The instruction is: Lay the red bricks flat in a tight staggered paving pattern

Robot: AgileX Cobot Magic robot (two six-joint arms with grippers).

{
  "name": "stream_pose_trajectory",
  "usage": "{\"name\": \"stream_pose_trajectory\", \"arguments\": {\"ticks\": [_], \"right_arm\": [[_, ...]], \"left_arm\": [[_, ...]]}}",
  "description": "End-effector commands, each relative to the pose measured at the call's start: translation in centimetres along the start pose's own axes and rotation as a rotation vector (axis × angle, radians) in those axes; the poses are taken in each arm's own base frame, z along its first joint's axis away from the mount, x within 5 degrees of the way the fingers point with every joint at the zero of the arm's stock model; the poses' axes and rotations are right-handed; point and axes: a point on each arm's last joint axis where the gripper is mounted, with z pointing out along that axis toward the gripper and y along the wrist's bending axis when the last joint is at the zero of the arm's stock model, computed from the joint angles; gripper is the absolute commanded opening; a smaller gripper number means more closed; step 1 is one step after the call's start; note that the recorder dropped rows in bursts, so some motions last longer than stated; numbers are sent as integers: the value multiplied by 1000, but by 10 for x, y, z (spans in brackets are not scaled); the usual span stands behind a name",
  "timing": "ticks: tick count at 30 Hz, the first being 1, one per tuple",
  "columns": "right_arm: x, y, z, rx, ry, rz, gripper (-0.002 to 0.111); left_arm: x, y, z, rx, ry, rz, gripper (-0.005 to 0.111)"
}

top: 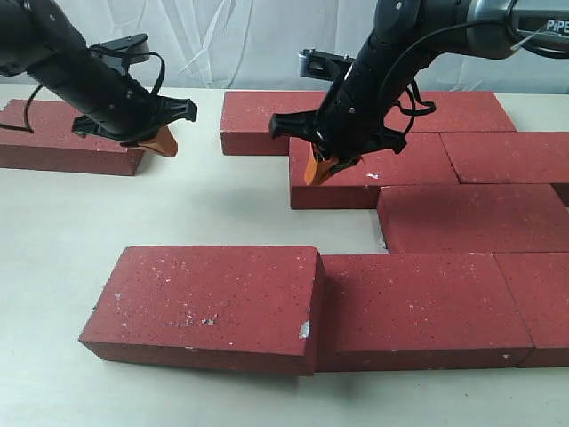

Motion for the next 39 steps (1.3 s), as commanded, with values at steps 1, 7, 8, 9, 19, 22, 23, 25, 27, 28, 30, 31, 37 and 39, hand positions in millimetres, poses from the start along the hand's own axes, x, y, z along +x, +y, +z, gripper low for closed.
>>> {"name": "stream_pose_trajectory", "arguments": {"ticks": [1, 7, 8, 9, 19, 22, 23, 25, 27, 28, 30, 31, 37, 39], "right_arm": [[8, -3, 3, 7, 26, -23, -1], [20, -8, 9, 17, 49, -31, -1], [21, -9, 8, 18, 38, -29, -1], [22, -8, 5, 19, 25, -30, -1], [47, -5, -23, 23, -59, -109, -1], [59, -7, -29, 29, -90, -114, -1], [63, -7, -33, 31, -109, -114, -1], [70, -8, -35, 34, -119, -112, -1], [78, -9, -39, 36, -121, -115, -1], [82, -9, -41, 36, -125, -115, -1], [91, -10, -44, 37, -120, -124, -1], [95, -11, -44, 39, -113, -129, -1], [115, 5, -45, 42, -77, -209, -1], [123, 15, -42, 53, -21, -266, -1]], "left_arm": [[9, -2, -21, -27, -34, 18, 0], [24, -5, -38, -32, -51, 18, 0], [27, -5, -41, -34, -52, 20, 0], [29, -6, -44, -34, -54, 20, 0], [60, -6, -68, -65, -72, 49, 0], [70, -5, -71, -72, -69, 42, 0], [74, -4, -72, -73, -68, 41, 0], [78, -3, -72, -76, -59, 40, 0], [84, -2, -70, -79, -43, 37, 0], [86, 1, -69, -83, -33, 28, 0], [93, 9, -67, -92, -10, 2, 0], [96, 14, -66, -99, 0, -12, 0], [112, 47, -71, -122, 84, -126, 0], [119, 52, -70, -124, 113, -111, 0]]}}
